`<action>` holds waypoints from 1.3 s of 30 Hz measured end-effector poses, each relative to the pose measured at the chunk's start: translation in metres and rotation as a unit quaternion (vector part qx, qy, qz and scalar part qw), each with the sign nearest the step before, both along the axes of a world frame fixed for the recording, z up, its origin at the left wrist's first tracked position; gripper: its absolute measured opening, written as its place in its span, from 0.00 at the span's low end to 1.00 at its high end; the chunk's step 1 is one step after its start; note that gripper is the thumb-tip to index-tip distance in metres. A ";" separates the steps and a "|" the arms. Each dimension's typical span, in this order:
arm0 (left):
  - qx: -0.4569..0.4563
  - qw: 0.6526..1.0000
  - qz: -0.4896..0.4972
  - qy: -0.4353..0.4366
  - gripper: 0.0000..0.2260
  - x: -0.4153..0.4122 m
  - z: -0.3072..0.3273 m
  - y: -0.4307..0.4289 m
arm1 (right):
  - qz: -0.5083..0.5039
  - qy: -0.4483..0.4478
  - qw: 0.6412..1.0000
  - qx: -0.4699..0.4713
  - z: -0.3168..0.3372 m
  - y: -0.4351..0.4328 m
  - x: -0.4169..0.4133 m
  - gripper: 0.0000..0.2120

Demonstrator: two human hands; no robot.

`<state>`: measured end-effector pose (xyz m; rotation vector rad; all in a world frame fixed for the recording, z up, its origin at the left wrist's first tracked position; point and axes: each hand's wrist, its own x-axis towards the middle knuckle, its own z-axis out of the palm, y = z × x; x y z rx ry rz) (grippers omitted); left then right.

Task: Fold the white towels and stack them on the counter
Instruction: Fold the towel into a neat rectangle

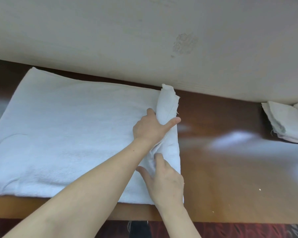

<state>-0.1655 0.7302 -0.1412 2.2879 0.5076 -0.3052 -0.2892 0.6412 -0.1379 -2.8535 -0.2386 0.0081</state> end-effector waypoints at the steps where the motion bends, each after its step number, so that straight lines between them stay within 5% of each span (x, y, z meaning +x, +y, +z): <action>1: -0.003 1.000 0.004 0.002 0.39 0.001 0.002 -0.003 | 0.003 0.015 1.000 0.008 -0.001 0.005 0.000 0.23; 8: 0.035 0.999 -0.031 0.013 0.44 0.008 0.002 0.002 | 0.012 0.118 0.989 0.091 0.006 0.033 -0.001 0.24; 10: 0.008 0.999 -0.028 0.016 0.42 0.012 0.001 0.014 | 0.006 0.133 0.985 0.109 0.011 0.038 -0.004 0.31; 15: -0.086 0.996 -0.026 0.028 0.40 0.015 -0.002 0.048 | -0.072 0.181 0.962 0.190 0.016 0.047 -0.006 0.30; 18: -0.117 0.993 -0.026 0.021 0.32 0.010 -0.005 0.068 | -0.078 0.180 0.957 0.215 0.018 0.062 -0.011 0.31; 39: -0.316 0.937 0.122 -0.082 0.22 -0.025 0.006 0.231 | -0.036 0.170 0.948 0.267 0.037 0.206 -0.055 0.37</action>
